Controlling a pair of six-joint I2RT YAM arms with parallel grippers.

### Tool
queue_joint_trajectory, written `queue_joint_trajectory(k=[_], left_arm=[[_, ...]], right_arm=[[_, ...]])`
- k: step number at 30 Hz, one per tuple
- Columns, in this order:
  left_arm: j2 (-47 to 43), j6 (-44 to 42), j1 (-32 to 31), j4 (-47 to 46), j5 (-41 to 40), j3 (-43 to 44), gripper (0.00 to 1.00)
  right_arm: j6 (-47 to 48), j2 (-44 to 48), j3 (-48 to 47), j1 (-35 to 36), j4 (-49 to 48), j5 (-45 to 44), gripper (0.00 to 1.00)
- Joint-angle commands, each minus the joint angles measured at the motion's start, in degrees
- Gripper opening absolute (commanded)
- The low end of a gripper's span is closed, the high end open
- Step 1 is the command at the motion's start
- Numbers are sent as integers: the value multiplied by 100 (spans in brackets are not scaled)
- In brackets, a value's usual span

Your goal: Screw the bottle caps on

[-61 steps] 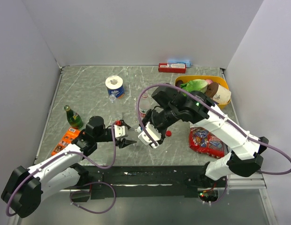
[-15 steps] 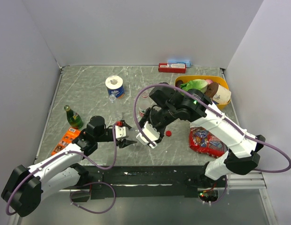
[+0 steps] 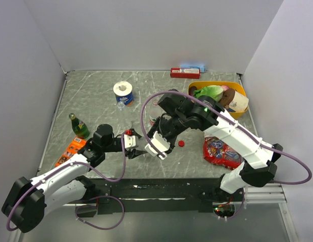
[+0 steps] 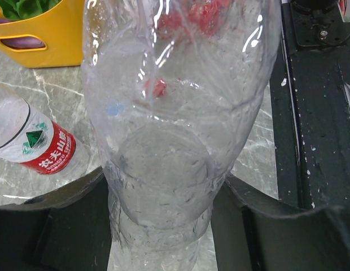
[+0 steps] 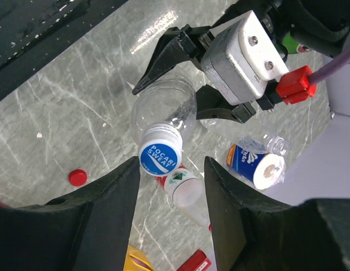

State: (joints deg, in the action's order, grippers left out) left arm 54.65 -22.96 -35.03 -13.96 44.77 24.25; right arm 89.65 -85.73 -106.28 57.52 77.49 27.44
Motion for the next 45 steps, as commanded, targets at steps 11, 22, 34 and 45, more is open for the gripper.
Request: queue_joint_trajectory(k=[11, 22, 34, 45], left_arm=[[-7, 195, -31, -511, 49, 115, 1], [-271, 1811, -31, -2400, -1892, -307, 1], [37, 2129, -233, -2331, -3888, -140, 1], [-42, 2252, -224, -1303, -3362, -149, 1]], right_arm=[[-61, -207, -33, 58, 1066, 77, 40], [-4027, -971, -270, -161, -15, -143, 21], [-7268, -2606, -1791, -1129, 512, 754, 19], [-6768, -2099, -3363, -1330, 785, -142, 68]])
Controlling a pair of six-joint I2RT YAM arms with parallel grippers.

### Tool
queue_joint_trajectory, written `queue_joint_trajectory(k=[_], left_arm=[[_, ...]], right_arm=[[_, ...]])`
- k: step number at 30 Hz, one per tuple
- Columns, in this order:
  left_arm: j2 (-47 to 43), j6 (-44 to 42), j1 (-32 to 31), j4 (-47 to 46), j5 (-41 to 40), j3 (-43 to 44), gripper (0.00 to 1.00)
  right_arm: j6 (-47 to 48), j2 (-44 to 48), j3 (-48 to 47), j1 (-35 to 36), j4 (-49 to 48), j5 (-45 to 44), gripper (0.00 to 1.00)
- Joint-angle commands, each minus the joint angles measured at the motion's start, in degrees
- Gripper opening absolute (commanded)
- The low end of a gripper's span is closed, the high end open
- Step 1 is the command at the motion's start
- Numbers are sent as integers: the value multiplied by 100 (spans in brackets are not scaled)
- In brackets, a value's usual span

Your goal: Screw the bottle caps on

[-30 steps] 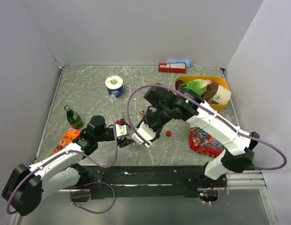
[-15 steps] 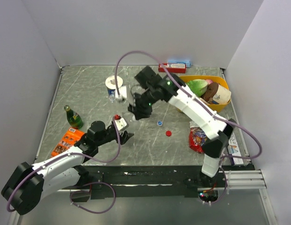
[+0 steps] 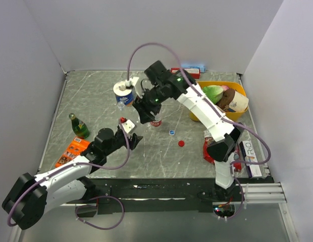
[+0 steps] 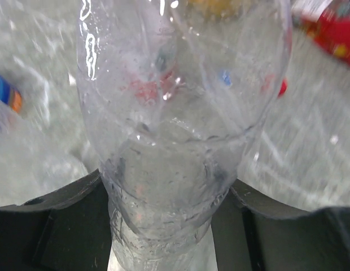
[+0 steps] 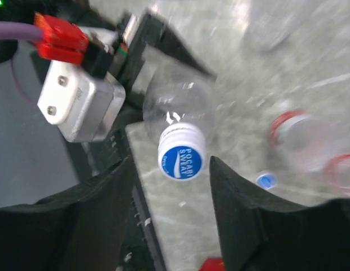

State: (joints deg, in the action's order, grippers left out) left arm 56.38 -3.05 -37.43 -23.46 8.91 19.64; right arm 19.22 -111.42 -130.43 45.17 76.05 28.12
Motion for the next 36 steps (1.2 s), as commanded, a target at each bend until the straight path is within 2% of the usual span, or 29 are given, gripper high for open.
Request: queue_joint_trajectory(k=[1, 3, 4, 5, 9, 12, 16, 25, 29, 36], left_arm=[[-233, 217, 16, -282, 373, 278, 1], [-329, 68, 16, -124, 804, 225, 1], [-364, -2, 16, -80, 936, 164, 1], [-399, -177, 16, -1, 1294, 137, 1], [-602, -854, 16, 367, 2201, 128, 1], [-698, -1487, -1, 780, 2703, 242, 1], [-558, -2242, 8, 1493, 3046, 540, 1], [-338, -2858, -1, 2029, 3486, 910, 1], [-216, -2903, 8, 2197, 3609, 1033, 1], [-136, -2921, 8, 2162, 3601, 1147, 1]], right_arm=[[397, 628, -836, -165, 877, -219, 71], [1142, 1293, -363, -175, 596, -97, 71], [1397, 1576, 466, -175, 404, -44, 71], [1861, 1857, 901, -166, -120, 44, 71], [3453, 3219, 2895, 123, -1106, 212, 71], [4588, 3652, 3548, 527, -1539, -69, 71], [5581, 3750, 3727, 774, -1629, -17, 71], [7128, 3566, 3744, 1213, -909, 290, 66], [7464, 3504, 3718, 1275, -381, 291, 63], [7429, 3478, 3762, 1389, -354, 335, 60]])
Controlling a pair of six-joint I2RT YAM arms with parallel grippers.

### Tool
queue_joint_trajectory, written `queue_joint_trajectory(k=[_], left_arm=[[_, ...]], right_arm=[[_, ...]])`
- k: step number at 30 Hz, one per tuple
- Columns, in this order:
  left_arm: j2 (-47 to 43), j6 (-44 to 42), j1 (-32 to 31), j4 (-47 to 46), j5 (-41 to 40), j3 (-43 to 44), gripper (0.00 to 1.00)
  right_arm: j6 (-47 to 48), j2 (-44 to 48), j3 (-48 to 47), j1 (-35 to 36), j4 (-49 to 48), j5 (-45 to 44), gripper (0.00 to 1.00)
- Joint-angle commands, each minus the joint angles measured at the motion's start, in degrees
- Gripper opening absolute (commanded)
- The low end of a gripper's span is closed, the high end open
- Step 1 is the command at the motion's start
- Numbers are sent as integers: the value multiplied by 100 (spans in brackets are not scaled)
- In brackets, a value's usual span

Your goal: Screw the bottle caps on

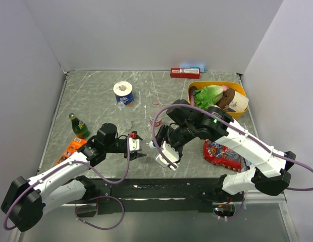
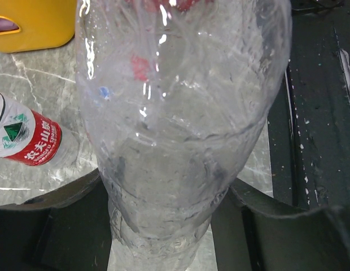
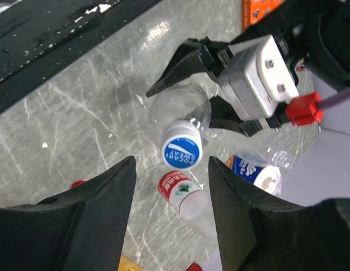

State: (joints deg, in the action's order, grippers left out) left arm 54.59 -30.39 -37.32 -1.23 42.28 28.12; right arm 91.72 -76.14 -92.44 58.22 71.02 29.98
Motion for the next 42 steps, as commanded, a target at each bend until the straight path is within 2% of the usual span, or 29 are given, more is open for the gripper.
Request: queue_joint_trajectory(k=[1, 10, 19, 22, 25, 26, 30, 31, 37, 42], left_arm=[[69, -195, -3, -52, 280, 308, 1], [193, -318, -3, 9, 324, 431, 1], [210, -459, -12, 88, 325, 475, 1], [201, -398, -12, -52, 272, 467, 1], [158, -143, -12, -456, 96, 396, 1], [131, -3, -3, -639, -52, 327, 1], [52, 664, -12, -1405, -421, 185, 1], [35, 736, -21, -1667, -475, 168, 1], [78, 851, -47, -1731, -511, 141, 1], [254, 1114, -47, -1529, -458, 141, 1]], right_arm=[[179, -68, -46, 93, 131, 166, 60], [118, -112, 42, 120, -88, 272, 57], [-102, -243, 7, 111, -185, 70, 42], [-286, -305, 7, 111, -220, 35, 35], [-760, -419, 25, 85, -361, -79, 23], [-926, -480, -45, 76, -396, -158, 16], [-2200, -893, -449, -3, -415, -300, 3], [-2307, -1007, -528, -3, -292, -282, 2], [-2572, -649, -178, -30, -642, -116, 2], [-2360, -543, -502, -21, -238, 140, 5]])
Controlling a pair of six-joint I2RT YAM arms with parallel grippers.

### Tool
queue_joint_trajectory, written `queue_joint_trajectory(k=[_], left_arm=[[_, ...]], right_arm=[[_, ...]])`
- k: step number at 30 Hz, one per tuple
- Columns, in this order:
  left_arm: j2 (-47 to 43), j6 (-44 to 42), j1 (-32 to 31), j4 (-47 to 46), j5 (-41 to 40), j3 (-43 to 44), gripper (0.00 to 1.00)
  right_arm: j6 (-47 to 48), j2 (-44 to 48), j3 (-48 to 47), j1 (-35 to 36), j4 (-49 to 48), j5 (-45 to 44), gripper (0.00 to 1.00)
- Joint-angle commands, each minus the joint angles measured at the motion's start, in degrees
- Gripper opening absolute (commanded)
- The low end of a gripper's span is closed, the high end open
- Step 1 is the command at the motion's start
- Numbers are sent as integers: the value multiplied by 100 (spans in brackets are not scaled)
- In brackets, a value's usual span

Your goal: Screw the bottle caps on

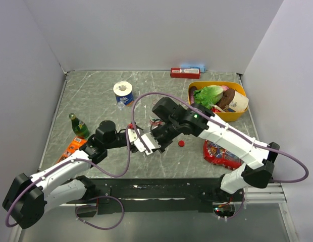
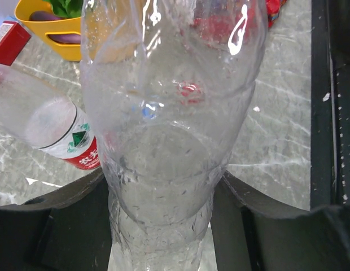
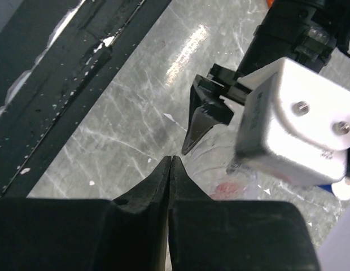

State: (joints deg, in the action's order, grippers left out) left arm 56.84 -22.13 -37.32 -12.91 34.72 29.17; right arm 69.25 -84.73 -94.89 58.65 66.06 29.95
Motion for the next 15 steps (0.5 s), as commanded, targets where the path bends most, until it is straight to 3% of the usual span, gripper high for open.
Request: queue_joint_trajectory(k=[1, 8, 9, 10, 12, 13, 15], left_arm=[[29, 358, -39, -414, 307, -25, 1], [275, 289, -38, -37, 667, 80, 1], [301, 236, -47, 42, 694, 89, 1], [293, 201, -47, 77, 729, 98, 1], [284, 113, -47, 156, 826, 124, 1], [293, 69, -39, 270, 861, 159, 1], [284, -45, -38, 359, 974, 194, 1]], right_arm=[[-123, 369, -319, -56, 275, 194, 6], [-439, 528, -1118, -38, 126, 432, 14], [-387, 519, -1250, -38, 222, 424, 20], [-299, 536, -1408, -38, 292, 380, 34], [262, 667, -1366, -38, 494, 144, 47], [429, 738, -1130, -38, 582, 12, 60], [1000, 1009, -761, -47, 644, -365, 67]])
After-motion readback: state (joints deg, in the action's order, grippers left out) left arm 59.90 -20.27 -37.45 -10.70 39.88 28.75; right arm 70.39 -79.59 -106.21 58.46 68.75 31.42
